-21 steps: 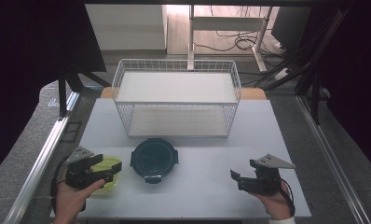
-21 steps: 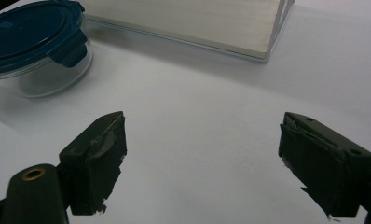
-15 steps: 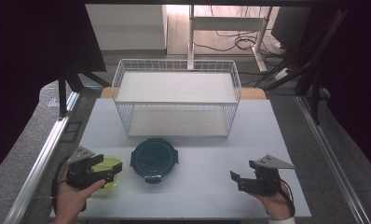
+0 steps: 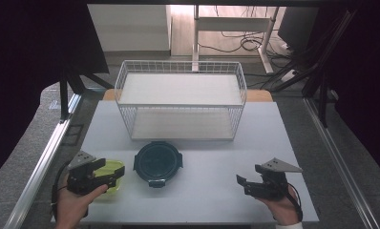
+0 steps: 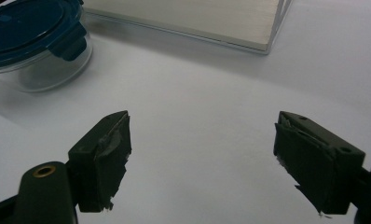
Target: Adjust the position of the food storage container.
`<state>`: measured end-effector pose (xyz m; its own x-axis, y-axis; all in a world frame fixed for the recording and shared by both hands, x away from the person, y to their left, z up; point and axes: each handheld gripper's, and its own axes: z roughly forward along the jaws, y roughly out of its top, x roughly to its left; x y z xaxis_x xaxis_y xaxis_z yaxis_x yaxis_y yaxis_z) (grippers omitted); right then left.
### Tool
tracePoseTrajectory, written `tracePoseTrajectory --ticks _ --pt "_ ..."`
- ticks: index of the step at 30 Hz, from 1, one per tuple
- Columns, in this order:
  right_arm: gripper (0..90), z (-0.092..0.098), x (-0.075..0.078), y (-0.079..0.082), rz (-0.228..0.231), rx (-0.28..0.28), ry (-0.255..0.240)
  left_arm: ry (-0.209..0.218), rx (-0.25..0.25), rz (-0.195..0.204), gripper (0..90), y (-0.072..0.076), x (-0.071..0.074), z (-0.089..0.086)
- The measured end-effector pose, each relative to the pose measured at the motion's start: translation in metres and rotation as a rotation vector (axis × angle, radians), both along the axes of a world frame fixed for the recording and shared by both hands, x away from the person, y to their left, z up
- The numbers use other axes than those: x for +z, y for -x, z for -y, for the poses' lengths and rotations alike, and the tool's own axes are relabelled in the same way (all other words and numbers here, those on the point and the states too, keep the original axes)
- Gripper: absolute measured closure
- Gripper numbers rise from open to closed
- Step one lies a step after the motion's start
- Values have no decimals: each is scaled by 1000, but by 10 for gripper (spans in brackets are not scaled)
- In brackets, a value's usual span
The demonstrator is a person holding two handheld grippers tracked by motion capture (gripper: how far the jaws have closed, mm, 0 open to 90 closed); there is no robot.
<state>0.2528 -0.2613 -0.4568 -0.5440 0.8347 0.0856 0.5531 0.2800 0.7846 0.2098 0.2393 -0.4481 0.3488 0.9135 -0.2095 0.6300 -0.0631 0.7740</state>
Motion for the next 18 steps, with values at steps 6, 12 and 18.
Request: tracePoseTrajectory --ticks 6,12,18 --pt "190 2 0 -1 -8 9 -8 -22 15 -10 210 -2 -6 7" --pt "190 5 5 -2 -3 3 -16 -13 13 -1 220 2 -2 5" --pt "190 6 8 -1 -1 -3 -20 -5 -3 -3 239 -2 6 6"
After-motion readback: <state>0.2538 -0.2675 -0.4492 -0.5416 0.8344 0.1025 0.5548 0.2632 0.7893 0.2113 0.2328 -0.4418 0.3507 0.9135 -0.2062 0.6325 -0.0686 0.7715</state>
